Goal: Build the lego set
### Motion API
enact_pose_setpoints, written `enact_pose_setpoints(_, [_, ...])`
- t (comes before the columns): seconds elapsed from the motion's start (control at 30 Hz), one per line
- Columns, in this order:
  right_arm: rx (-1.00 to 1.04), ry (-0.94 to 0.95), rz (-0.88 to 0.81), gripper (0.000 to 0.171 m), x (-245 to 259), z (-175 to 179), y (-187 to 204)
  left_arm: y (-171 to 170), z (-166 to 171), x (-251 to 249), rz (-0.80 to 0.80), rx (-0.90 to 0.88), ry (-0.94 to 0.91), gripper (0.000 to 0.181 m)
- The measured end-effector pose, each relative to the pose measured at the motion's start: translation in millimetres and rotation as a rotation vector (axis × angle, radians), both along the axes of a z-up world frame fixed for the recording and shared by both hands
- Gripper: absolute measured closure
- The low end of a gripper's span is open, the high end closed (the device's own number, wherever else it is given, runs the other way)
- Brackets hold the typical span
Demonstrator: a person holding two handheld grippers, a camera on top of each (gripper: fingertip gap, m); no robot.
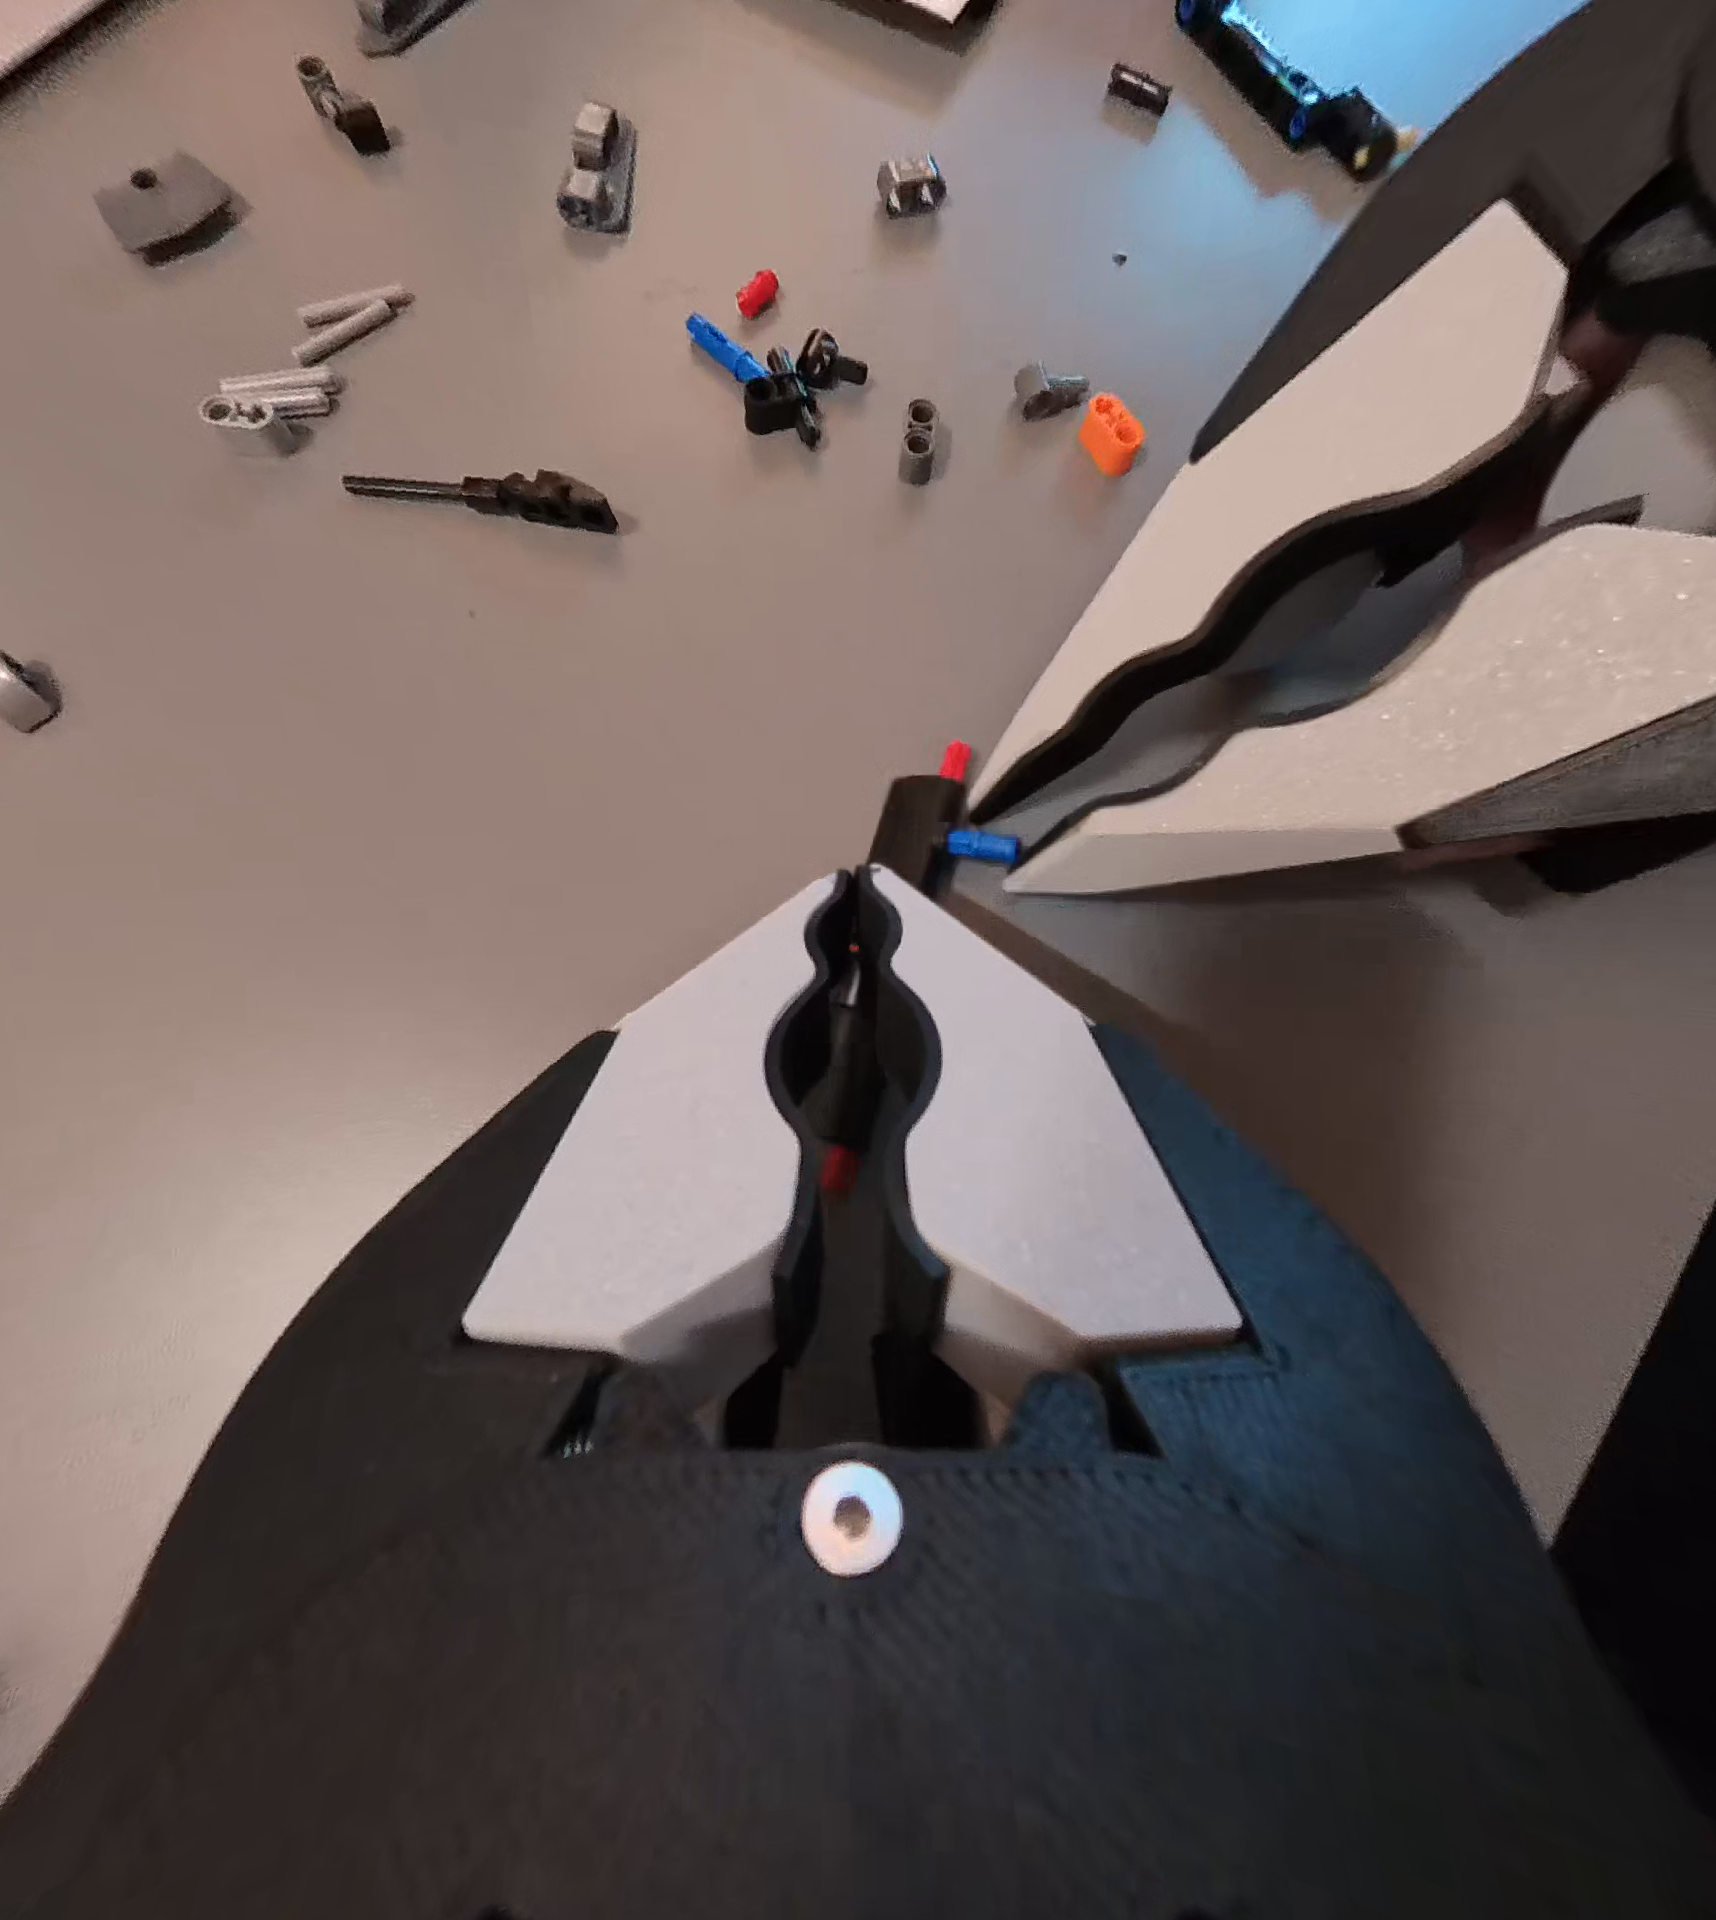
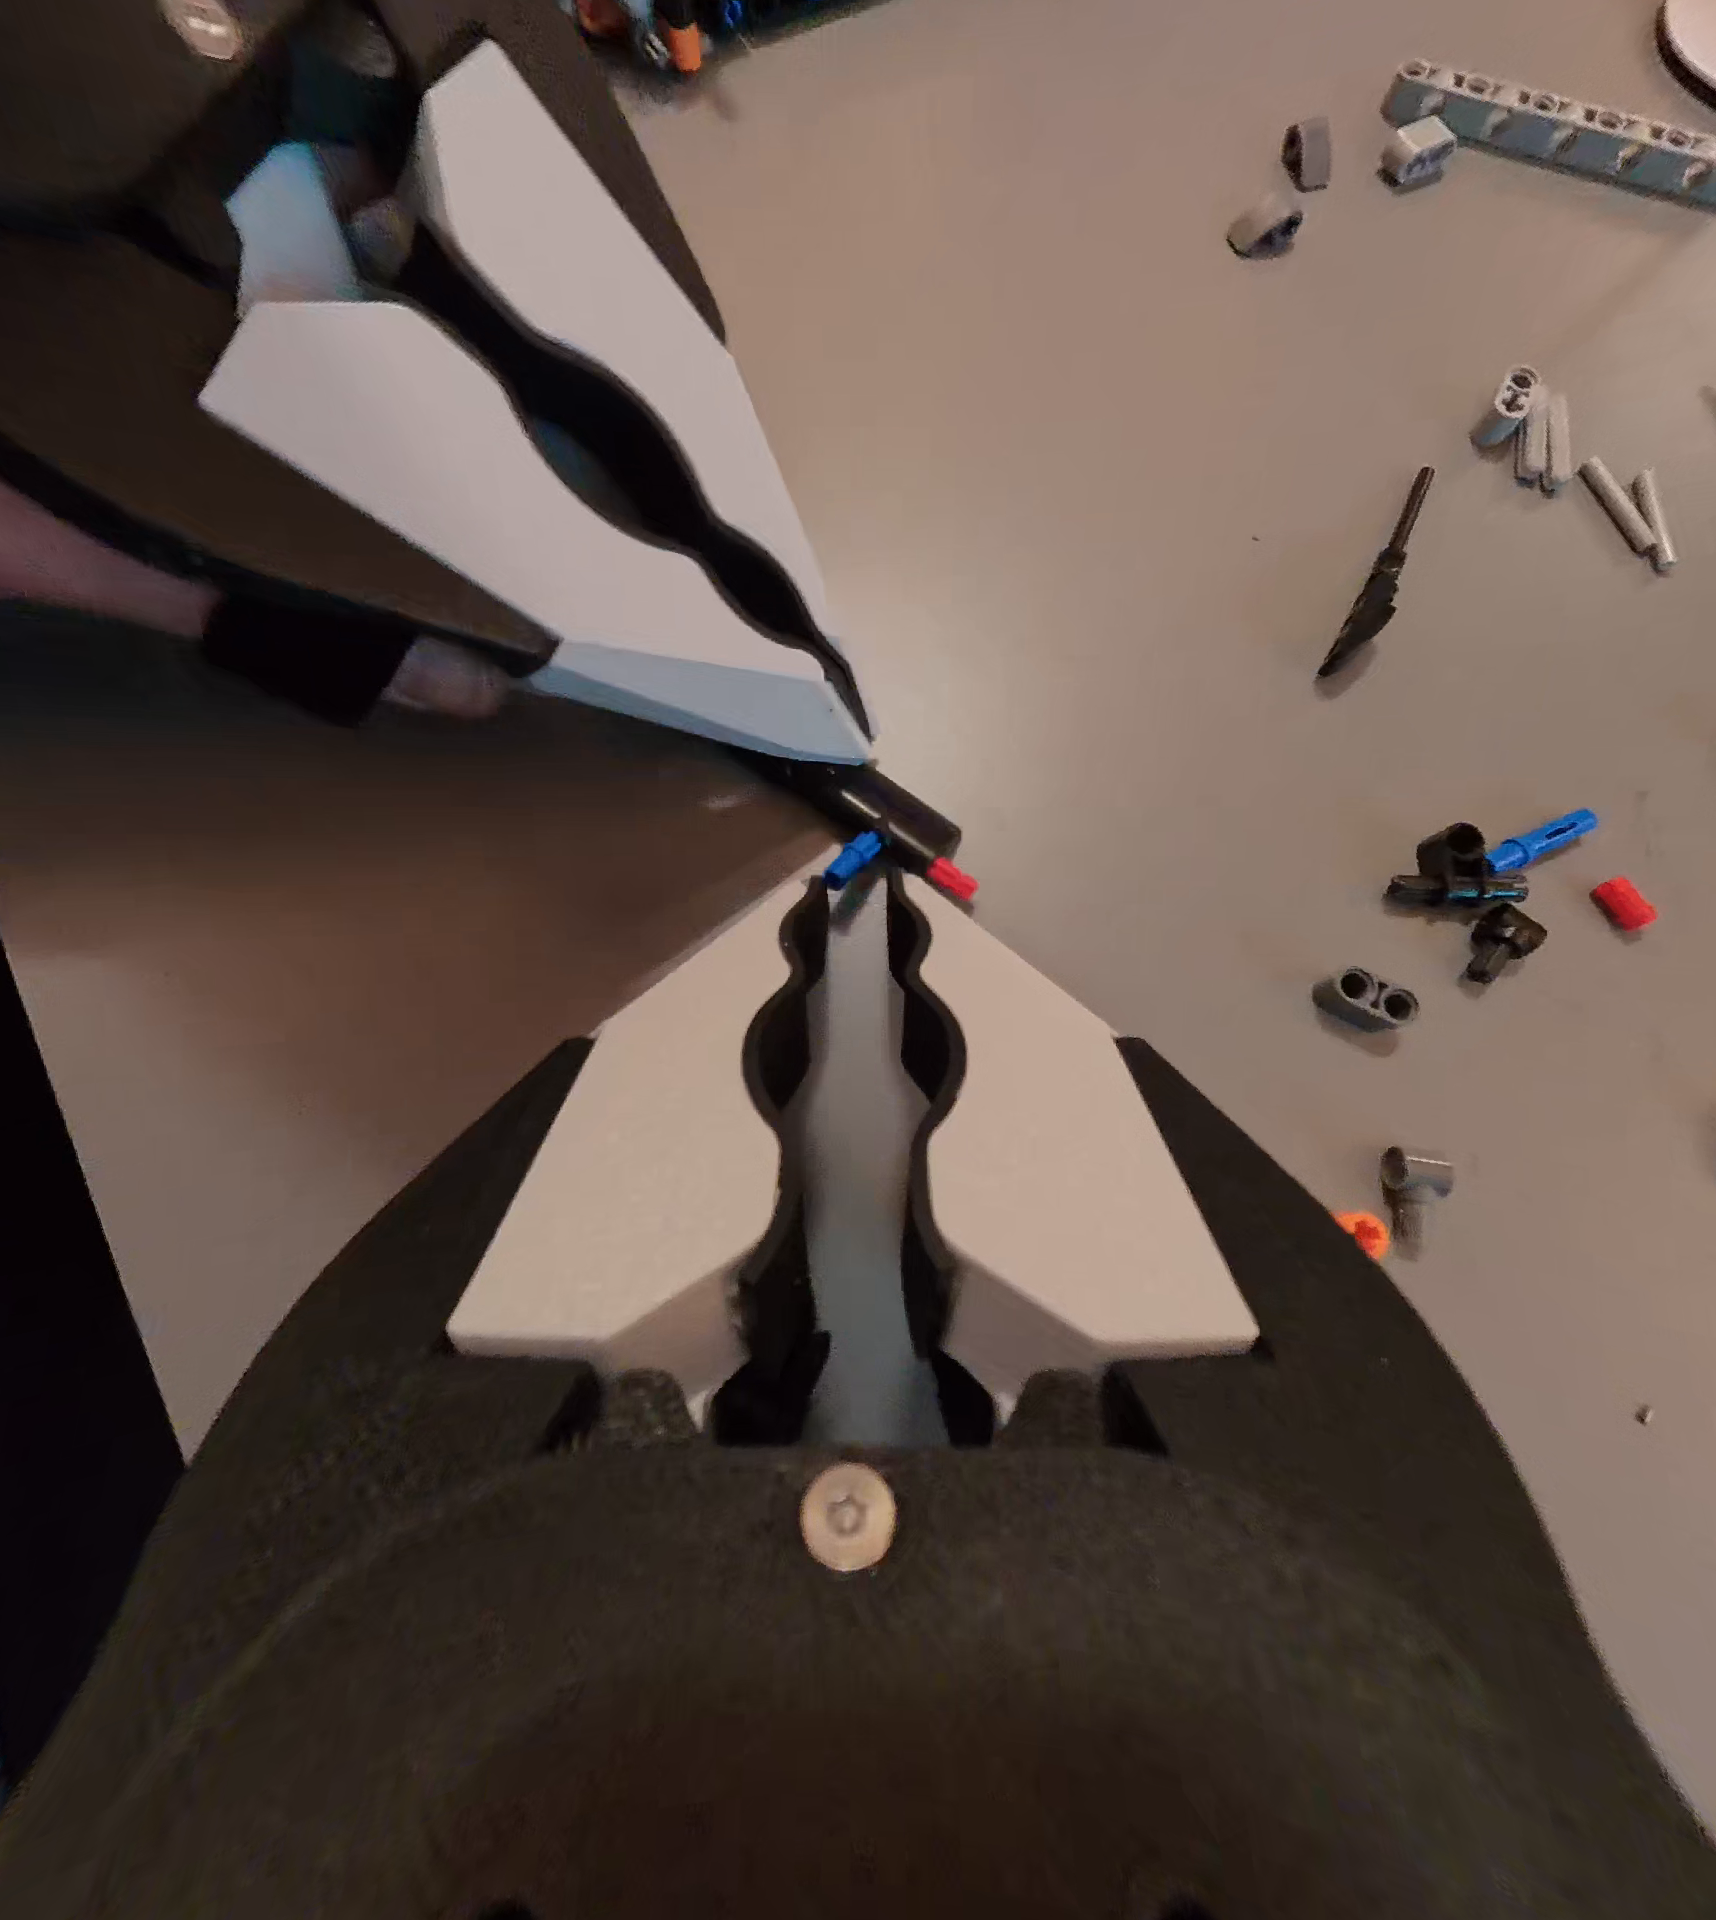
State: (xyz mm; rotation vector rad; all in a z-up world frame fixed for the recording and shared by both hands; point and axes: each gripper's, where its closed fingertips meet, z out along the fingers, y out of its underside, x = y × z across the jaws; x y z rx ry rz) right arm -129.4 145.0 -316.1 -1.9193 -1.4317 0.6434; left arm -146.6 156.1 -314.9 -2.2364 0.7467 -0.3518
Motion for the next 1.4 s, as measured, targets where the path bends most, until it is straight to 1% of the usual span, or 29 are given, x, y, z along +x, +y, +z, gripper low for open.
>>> enact_pose_setpoints(0.07, [-0.001, 0.001, -0.011, 0.169, -0.2, 0.0, 2.0, 0.1, 0.1, -0.5, 0.017, 0.016, 0.018, 0.181])
enact_pose_setpoints(0.23, [0.016, -0.004, -0.004, 0.171, 0.3, 0.1, 4.4, -3.2, 0.0, -0.5, 0.043, 0.007, 0.021, 0.181])
enact_pose_setpoints(0.33, [0.010, -0.002, 0.014, 0.170, 0.1, 0.2, 3.4, -2.8, 0.9, -0.7, 0.054, 0.016, 0.006, 0.181])
enact_pose_setpoints(0.43, [0.005, -0.004, 0.017, 0.161, 2.6, 0.3, 2.5, -1.3, 4.5, 0.5, 0.053, 0.038, -0.008, 0.181])
enact_pose_setpoints(0.53, [-0.004, 0.001, 0.014, 0.158, 4.1, 1.1, 1.3, -2.6, 1.7, 3.8, 0.040, 0.026, 0.005, 0.181])
enact_pose_setpoints(0.77, [0.005, -0.003, 0.006, 0.168, 1.1, 0.0, 0.9, -3.8, 1.3, 8.9, 0.032, 0.043, 0.029, 0.181])
enact_pose_setpoints(0.87, [0.010, -0.004, 0.012, 0.168, 1.5, -0.1, 0.6, -3.5, 2.6, 8.8, 0.034, 0.050, 0.025, 0.181])
enact_pose_setpoints(1.0, [0.008, -0.003, 0.020, 0.169, 1.9, -0.1, 0.0, -7.4, 4.9, 15.2, 0.007, 0.028, -0.030, 0.179])
enact_pose_setpoints(1.17, [0.019, -0.006, 0.019, 0.166, 4.6, 0.3, 0.1, -7.1, 1.8, 14.7, 0.009, 0.029, 0.001, 0.181])
enact_pose_setpoints(1.3, [0.020, -0.013, 0.008, 0.167, 10.1, 0.5, -1.5, -7.4, -2.8, 14.5, 0.004, 0.040, 0.068, 0.181])
enact_pose_setpoints(1.4, [0.024, -0.010, 0.010, 0.168, 9.2, 0.3, -4.2, -7.0, -2.4, 14.2, 0.011, 0.037, 0.060, 0.181])
